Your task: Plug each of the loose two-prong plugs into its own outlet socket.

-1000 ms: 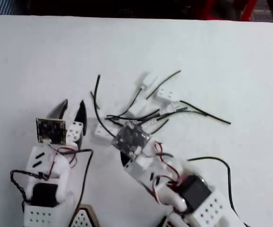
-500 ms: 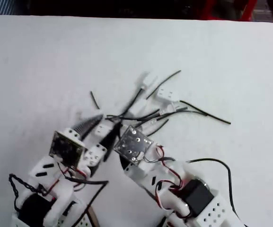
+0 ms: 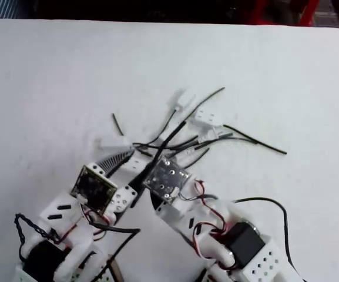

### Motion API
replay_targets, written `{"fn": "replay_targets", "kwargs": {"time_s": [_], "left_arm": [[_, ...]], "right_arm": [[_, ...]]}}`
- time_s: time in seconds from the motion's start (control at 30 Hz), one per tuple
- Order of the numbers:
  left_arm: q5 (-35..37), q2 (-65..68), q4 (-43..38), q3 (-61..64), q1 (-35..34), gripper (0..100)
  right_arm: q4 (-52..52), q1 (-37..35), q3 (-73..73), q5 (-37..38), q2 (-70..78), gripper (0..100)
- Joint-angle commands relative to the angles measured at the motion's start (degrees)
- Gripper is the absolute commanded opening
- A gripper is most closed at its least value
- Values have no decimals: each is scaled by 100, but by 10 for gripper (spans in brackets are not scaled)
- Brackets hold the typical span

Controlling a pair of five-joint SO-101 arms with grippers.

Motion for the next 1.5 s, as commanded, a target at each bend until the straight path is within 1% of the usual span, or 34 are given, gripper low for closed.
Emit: {"fn": "replay_targets", "kwargs": {"time_s": [0.0, 0.1, 0.33, 0.57, 0.6, 0.67, 0.77, 0.83, 0.87, 0.93, 1.07, 1.2, 1.33, 1.4, 1.47], "left_arm": [[-26, 31, -237, 158, -365, 162], [-44, 22, -519, 571, -338, 162], [-70, 4, -510, 475, 637, 162], [-79, 4, -501, 510, 673, 164], [-79, 4, -501, 510, 585, 164], [-79, 4, -510, 501, 145, 164], [-70, 31, -545, 466, -945, 165], [-149, 40, -536, 457, -1499, 165], [-334, 48, -501, 431, -1631, 163], [-624, 154, -343, 369, -1657, 162], [-905, 1086, -114, -237, -1675, 162], [-1415, 2668, 176, -1204, -1692, 162], [-2312, 4365, 519, -2198, -1719, 165], [-2778, 5147, 651, -2673, -1886, 167], [-3200, 5903, 738, -3077, -2079, 194]], "right_arm": [[-48, 48, -53, -26, -84, 17], [-57, 48, -62, -26, -84, 17], [-66, 48, -44, 0, -84, 17], [-66, 48, -44, 18, -75, 17], [-57, 48, -44, 18, -75, 17], [-57, 66, -44, 18, -75, 18], [-84, 207, -44, -18, -75, 18], [-171, 418, -44, -26, -75, 18], [-207, 558, -35, -35, -75, 18], [-286, 743, -35, -141, -75, 18], [-400, 901, 26, -273, -66, 18], [-690, 1218, 176, -387, -66, 18], [-760, 1455, 193, -475, -66, 18], [-760, 1455, 202, -475, -66, 18], [-760, 1455, 202, -475, -66, 18]]}}
